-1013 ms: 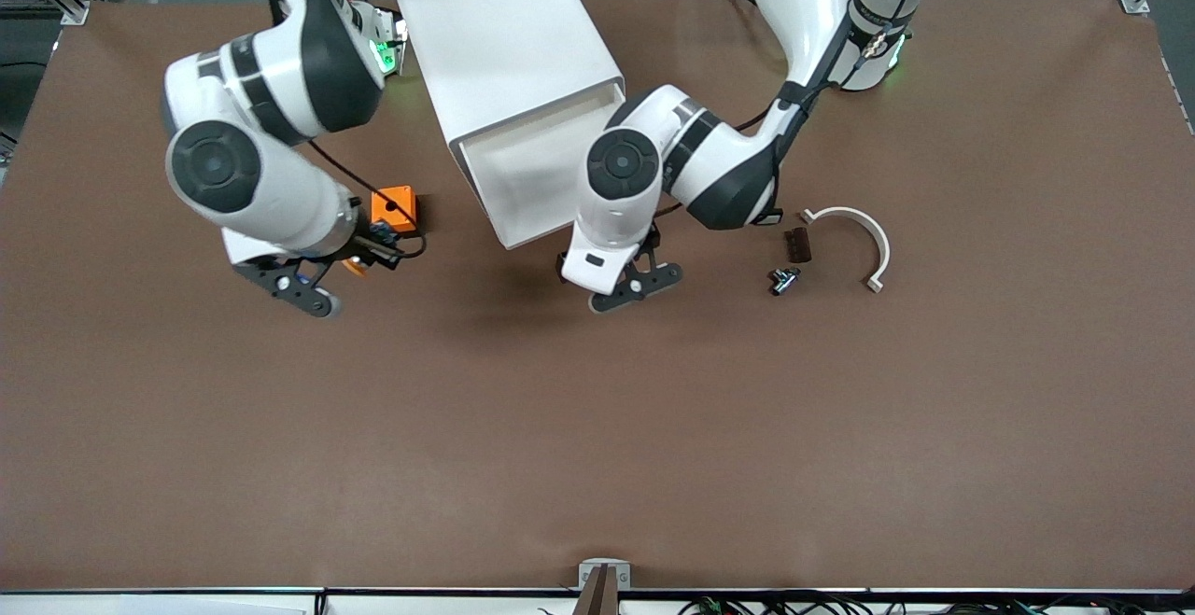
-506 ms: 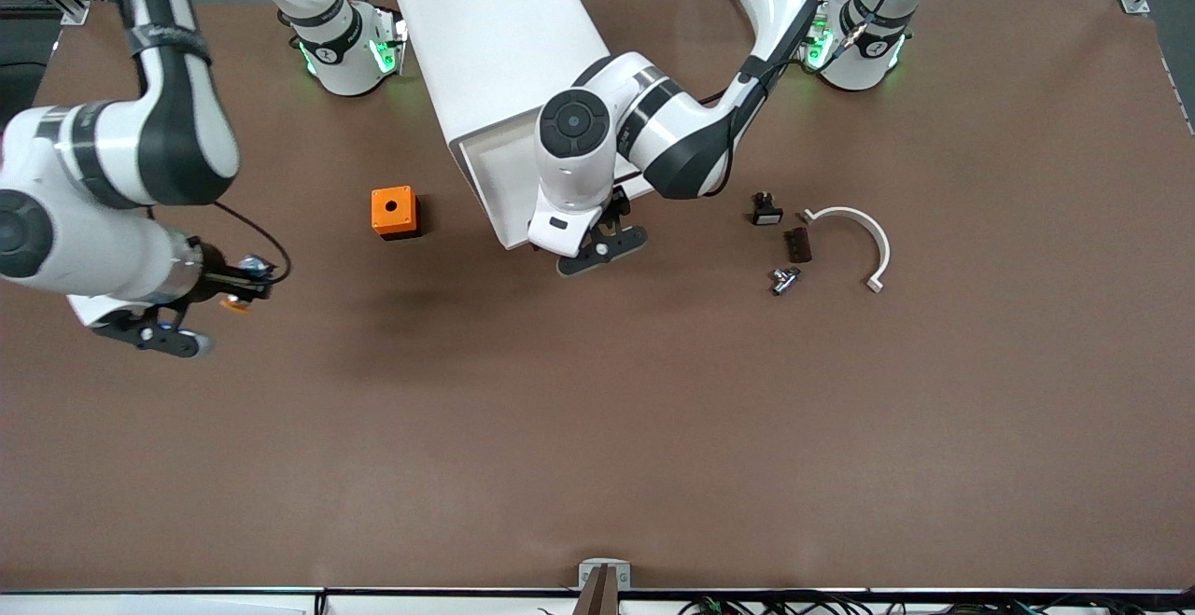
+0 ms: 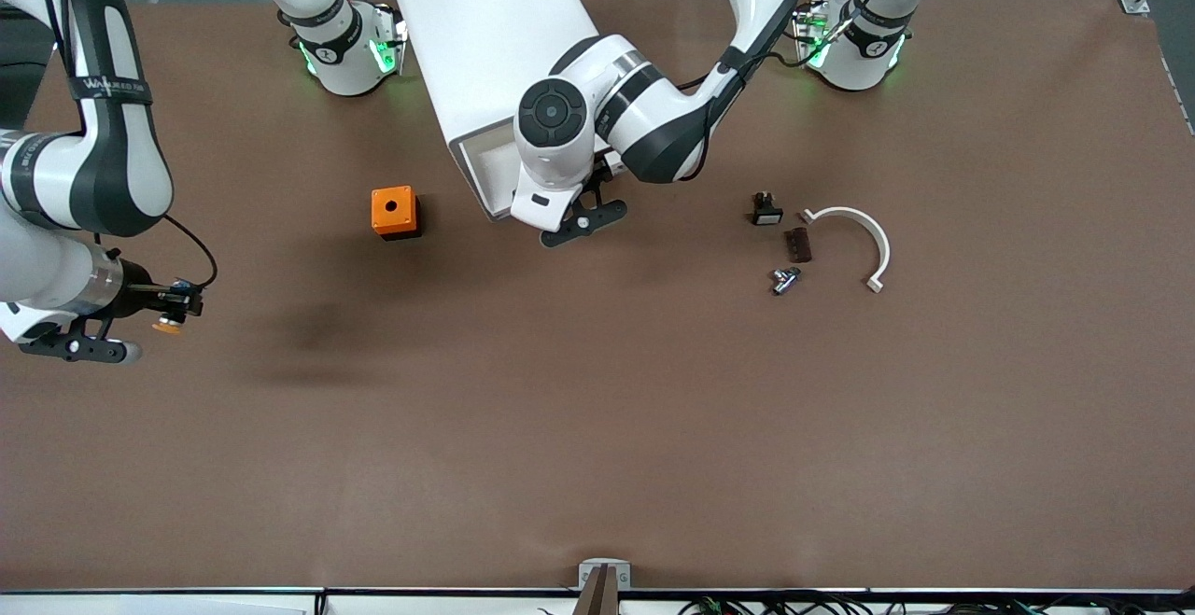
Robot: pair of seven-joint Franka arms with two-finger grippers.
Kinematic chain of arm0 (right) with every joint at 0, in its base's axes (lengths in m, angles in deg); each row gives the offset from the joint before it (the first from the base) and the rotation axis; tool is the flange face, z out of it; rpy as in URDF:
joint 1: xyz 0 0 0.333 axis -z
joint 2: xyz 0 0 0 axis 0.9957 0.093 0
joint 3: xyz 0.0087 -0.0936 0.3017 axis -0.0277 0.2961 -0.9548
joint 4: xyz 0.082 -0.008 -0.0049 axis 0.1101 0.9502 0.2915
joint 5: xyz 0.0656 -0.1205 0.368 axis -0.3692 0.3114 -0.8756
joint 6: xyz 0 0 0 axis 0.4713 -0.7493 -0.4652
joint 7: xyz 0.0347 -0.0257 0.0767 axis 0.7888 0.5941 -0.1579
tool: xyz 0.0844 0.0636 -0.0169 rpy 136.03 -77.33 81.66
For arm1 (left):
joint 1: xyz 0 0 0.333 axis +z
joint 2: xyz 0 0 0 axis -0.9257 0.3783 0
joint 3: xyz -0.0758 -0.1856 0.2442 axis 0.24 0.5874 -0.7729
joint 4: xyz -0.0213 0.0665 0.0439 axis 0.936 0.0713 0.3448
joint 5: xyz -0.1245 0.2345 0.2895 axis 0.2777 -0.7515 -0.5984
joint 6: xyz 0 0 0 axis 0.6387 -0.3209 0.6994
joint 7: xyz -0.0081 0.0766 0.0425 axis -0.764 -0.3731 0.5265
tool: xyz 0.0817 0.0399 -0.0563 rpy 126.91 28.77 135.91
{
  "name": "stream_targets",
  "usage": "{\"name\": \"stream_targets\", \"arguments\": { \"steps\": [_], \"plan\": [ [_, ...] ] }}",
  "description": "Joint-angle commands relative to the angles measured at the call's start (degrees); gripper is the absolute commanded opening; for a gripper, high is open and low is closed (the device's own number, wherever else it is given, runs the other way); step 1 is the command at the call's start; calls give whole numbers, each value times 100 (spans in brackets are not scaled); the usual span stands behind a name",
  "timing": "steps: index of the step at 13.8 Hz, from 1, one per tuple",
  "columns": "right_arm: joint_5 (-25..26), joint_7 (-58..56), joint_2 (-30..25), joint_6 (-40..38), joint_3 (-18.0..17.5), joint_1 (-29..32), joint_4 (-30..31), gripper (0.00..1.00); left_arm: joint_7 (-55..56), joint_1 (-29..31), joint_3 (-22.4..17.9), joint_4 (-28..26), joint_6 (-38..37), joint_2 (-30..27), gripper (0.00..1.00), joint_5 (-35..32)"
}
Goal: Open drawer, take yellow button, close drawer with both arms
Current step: 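Carry the button away with the right gripper while the left gripper holds the drawer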
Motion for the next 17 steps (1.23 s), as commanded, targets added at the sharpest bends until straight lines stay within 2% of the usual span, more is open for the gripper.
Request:
{"name": "stream_targets", "arguments": {
  "steps": [1,4,7,14,17],
  "plan": [
    [102,-473,306,616,-127,368,38,0,69,-46,17,-73,-76,-87,99,460],
    [85,-860,693,1189,-127,641,29,0,69,-46,26,-169,-85,-79,99,882],
    [-169,-1431,1080,1637,-162,975,21,0,61,-46,95,-283,-85,-61,99,1243],
    [-328,-1792,1625,2455,-171,1072,12,0,87,-46,148,-512,-85,-61,99,2192],
    [-609,-1933,1784,2473,-171,1081,-23,0,78,-46,149,-626,-85,-61,99,2439]
  ]
}}
